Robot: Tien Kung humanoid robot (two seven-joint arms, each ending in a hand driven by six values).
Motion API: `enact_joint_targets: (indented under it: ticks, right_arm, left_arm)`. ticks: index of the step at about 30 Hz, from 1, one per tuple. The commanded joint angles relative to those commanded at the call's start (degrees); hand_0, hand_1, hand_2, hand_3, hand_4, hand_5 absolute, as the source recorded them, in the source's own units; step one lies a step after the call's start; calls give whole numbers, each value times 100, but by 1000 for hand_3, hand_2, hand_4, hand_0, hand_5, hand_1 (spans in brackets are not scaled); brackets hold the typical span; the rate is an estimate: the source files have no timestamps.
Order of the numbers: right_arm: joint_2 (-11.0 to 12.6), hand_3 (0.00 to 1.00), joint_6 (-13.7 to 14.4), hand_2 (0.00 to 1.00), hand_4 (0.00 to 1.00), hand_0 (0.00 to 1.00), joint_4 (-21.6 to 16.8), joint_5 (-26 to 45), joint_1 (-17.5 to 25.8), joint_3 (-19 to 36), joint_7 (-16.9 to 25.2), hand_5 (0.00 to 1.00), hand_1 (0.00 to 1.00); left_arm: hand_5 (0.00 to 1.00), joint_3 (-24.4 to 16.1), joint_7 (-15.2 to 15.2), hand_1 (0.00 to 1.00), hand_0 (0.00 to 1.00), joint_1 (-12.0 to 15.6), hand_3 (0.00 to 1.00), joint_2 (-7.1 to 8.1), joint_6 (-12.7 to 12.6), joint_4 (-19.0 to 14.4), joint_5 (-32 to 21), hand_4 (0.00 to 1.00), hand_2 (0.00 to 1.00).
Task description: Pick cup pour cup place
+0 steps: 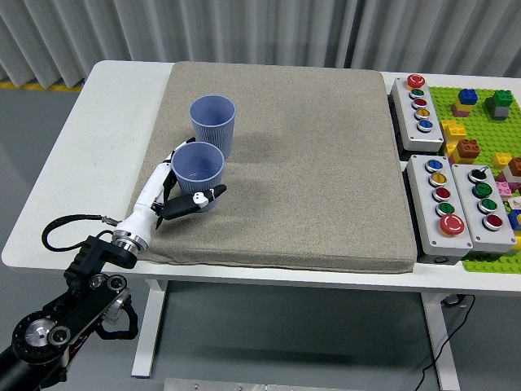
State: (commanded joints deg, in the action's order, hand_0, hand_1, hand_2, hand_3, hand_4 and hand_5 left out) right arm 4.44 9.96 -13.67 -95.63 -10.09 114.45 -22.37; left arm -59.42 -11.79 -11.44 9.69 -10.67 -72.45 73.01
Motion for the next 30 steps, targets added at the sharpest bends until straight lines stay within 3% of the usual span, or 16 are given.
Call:
enact_joint_targets:
  ticks: [1,6,7,12,13,18,19,24,25,30]
  right_arm:
    - [-1,578,-2,508,2,644,0,-4,2,1,-1,2,600]
    - [-1,578,-9,508,2,644,-1,-18,4,4,-4,2,600]
    - [-2,578,-8,508,2,643,-2,-13,6,4,-5,2,600]
    - [-6,578,-15,508,2,643,-4,-23,10,2,-13,2,600]
    - [-6,578,-18,508,2,643,-4,-32,12,5,-15,2,600]
    - [-8,578,-31,508,2,643,-5,-70,22,19,-21,2,600]
    - [-8,577,-32,508,2,643,-5,-74,23,21,-21,2,600]
    - [-8,577,-38,508,2,643,-5,-78,28,28,-21,2,600]
    - [-7,578,-39,508,2,643,-4,-81,27,30,-20,2,600]
    - [-6,578,-37,508,2,643,-3,-59,13,23,-16,2,600]
  left_arm:
    - [307,-2,9,785,836,-5,998,-4,20,6,10,957,900]
    - [307,5,30,785,836,-14,998,-12,31,7,43,957,900]
    - [308,12,31,763,826,-14,945,-10,30,7,48,953,814]
    - [308,40,7,763,826,-11,945,-5,-60,9,23,953,814]
    - [300,47,-10,693,789,-8,838,-6,-113,10,11,946,704]
    - [300,70,-44,693,789,7,838,-3,-234,33,-57,946,704]
    - [295,74,-47,619,730,10,607,-3,-246,38,-68,930,562]
    - [295,110,-65,619,730,19,607,-6,-275,38,-98,930,562]
    - [283,120,-69,599,714,17,538,-8,-278,36,-100,916,528]
    - [283,137,-95,599,714,5,538,-10,-319,23,-113,916,528]
